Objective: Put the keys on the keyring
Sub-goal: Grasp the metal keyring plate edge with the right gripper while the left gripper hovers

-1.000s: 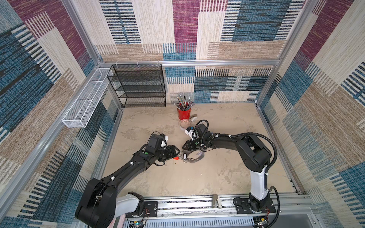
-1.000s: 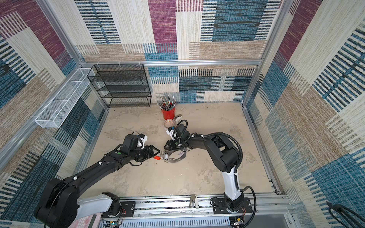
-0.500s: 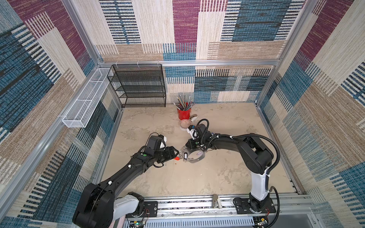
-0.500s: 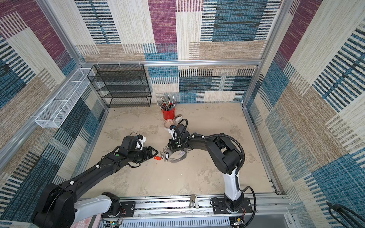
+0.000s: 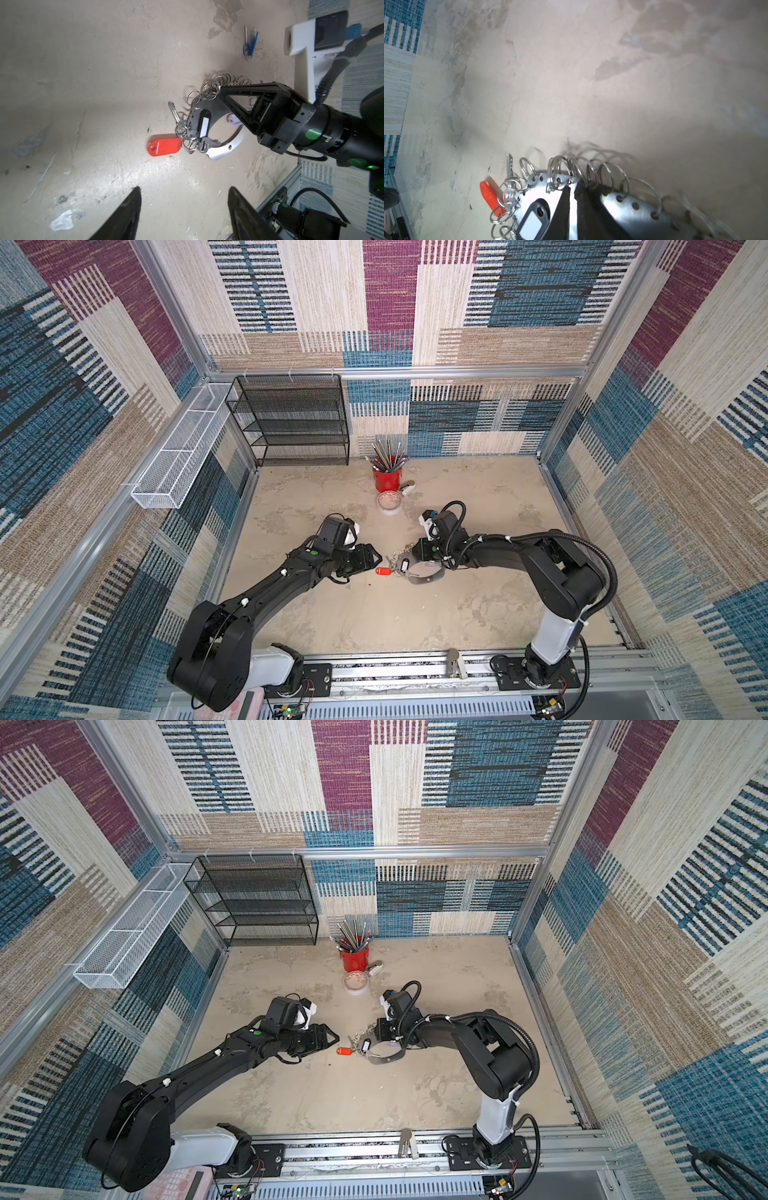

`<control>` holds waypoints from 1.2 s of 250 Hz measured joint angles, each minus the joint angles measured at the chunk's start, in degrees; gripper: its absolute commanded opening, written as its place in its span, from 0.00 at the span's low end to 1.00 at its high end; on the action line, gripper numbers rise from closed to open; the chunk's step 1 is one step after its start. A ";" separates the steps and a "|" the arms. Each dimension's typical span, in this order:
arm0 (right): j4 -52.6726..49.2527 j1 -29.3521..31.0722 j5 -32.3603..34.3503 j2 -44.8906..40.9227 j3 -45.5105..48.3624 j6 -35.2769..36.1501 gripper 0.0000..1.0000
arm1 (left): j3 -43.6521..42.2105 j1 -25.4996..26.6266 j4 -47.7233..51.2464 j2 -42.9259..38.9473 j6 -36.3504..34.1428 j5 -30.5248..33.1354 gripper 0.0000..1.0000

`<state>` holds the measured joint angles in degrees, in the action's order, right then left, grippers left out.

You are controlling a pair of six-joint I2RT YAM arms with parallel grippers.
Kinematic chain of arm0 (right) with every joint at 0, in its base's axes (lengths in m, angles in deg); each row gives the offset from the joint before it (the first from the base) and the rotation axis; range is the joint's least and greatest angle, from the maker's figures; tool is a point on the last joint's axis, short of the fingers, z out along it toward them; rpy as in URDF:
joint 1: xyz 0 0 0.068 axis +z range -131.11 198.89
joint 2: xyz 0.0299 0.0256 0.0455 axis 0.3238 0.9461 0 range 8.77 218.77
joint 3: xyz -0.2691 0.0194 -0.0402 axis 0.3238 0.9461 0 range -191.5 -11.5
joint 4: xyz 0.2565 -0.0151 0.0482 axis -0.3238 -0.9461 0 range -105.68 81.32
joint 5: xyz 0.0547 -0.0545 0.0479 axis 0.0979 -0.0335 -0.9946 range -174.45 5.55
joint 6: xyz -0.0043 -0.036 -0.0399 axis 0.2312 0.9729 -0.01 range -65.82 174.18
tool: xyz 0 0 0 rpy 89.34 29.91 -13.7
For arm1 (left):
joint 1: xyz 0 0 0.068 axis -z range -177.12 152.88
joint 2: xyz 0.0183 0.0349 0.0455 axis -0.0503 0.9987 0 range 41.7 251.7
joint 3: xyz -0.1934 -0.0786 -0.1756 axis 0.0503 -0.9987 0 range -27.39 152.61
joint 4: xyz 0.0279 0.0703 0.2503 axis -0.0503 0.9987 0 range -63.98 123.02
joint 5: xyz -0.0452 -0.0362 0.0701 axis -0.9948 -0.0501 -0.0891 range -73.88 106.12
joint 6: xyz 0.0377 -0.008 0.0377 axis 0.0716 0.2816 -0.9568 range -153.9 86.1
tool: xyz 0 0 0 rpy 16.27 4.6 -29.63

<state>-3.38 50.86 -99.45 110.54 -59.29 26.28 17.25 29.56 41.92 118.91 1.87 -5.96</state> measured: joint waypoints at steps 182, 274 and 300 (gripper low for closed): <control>-0.26 1.49 -2.99 -3.61 -6.23 11.47 0.38 | -3.32 -1.27 -1.55 -6.27 4.81 -0.02 0.66; -6.49 4.07 -5.44 3.98 -11.30 16.55 0.36 | -6.73 -6.80 -1.73 -11.76 6.08 -3.65 0.66; -6.64 4.09 -5.35 4.22 -11.30 17.07 0.35 | -6.80 -6.97 -1.88 -11.74 6.08 -3.96 0.66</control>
<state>-10.02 54.94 -104.81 114.76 -70.59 43.35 10.45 22.59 40.04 107.17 7.95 -9.92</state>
